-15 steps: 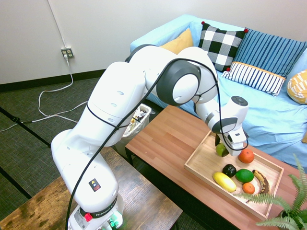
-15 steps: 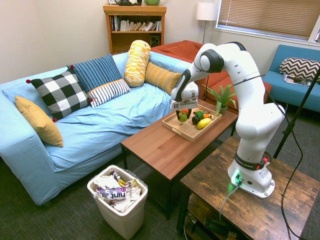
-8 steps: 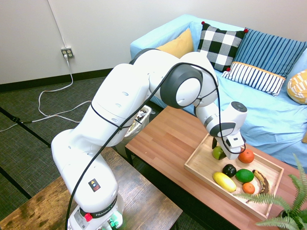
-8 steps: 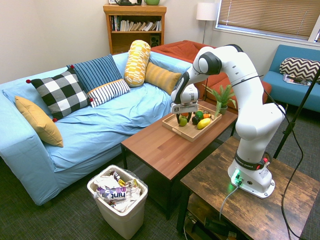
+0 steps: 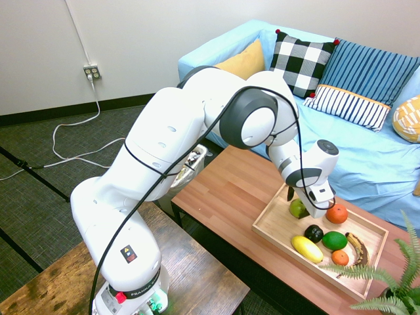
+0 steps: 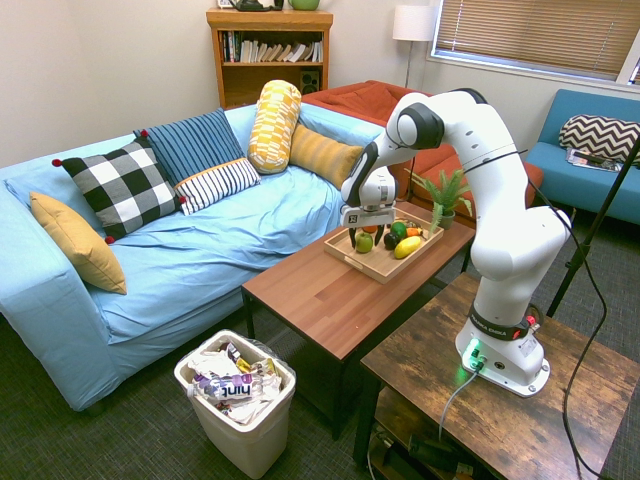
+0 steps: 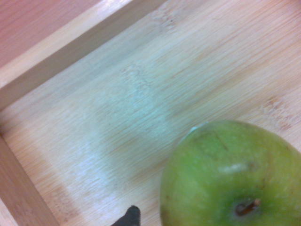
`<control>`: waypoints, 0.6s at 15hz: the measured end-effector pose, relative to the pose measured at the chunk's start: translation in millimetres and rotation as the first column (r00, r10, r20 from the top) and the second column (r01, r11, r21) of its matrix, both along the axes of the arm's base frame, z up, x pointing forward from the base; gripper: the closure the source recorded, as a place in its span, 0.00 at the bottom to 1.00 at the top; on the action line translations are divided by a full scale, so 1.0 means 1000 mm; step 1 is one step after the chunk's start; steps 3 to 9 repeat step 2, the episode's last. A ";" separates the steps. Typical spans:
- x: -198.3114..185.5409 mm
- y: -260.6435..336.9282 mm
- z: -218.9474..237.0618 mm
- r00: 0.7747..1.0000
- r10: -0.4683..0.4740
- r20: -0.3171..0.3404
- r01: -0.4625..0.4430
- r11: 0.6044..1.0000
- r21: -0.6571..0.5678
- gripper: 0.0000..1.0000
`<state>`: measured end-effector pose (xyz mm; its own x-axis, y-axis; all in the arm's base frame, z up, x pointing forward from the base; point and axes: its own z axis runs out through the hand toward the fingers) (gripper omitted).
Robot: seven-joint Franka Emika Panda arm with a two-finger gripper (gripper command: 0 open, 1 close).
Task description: Put the apple in the tray
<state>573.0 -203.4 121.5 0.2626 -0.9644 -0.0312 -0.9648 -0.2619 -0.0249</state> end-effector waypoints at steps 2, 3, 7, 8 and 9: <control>-0.002 -0.008 0.020 1.000 0.002 0.023 -0.002 1.000 0.000 0.00; -0.002 -0.008 0.020 1.000 0.002 0.023 -0.002 1.000 0.000 0.00; -0.002 -0.008 0.020 1.000 0.002 0.023 -0.002 1.000 0.000 0.00; -0.002 -0.008 0.020 1.000 0.002 0.023 -0.002 1.000 0.000 0.00; -0.002 -0.008 0.020 1.000 0.002 0.023 -0.002 1.000 0.000 0.00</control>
